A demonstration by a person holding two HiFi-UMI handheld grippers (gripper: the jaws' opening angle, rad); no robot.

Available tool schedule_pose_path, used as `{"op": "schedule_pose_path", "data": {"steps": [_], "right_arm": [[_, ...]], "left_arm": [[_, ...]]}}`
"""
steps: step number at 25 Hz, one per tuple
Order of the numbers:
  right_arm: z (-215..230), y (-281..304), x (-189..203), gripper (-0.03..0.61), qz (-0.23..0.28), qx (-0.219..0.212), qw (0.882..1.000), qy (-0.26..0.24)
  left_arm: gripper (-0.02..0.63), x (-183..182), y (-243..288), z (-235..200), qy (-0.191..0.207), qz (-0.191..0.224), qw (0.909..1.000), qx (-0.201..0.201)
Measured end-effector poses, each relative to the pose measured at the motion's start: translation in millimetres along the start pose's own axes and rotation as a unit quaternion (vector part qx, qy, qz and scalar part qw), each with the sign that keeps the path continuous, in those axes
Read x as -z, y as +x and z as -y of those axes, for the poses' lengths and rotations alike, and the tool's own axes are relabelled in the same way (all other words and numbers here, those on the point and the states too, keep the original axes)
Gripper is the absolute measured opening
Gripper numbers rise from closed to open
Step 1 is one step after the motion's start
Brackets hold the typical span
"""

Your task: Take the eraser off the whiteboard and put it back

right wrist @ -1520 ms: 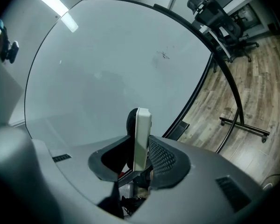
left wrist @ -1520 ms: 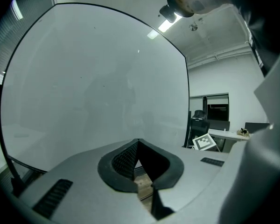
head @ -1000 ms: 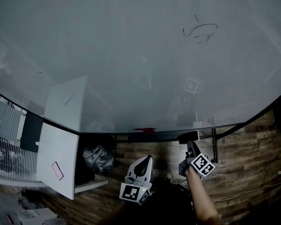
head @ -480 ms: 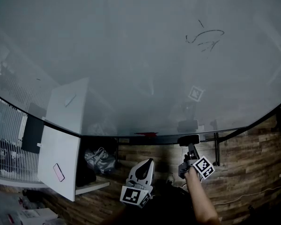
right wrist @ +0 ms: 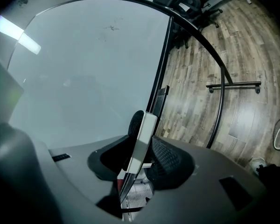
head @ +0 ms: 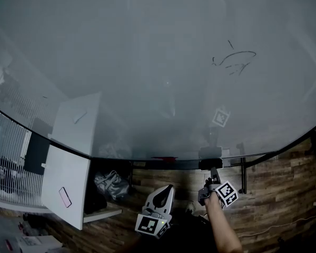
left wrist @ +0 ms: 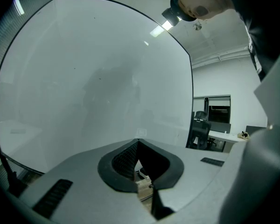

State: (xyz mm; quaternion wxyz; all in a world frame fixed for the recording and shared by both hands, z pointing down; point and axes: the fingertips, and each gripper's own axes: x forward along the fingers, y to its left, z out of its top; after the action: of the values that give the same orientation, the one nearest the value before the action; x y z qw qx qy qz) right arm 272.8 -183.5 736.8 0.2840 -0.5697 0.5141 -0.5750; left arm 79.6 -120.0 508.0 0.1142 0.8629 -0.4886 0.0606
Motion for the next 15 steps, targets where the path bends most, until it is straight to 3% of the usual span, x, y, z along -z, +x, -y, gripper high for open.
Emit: {"op": "schedule_pose_path", "data": {"steps": [15], "right_arm": [[-3.5,0.2,0.0,0.19,-0.001,-0.011,1.0,-0.011]], "left_arm": [[-0.002,2.9,1.4,-6.5,-0.003,0.002,1.0,-0.003]]}}
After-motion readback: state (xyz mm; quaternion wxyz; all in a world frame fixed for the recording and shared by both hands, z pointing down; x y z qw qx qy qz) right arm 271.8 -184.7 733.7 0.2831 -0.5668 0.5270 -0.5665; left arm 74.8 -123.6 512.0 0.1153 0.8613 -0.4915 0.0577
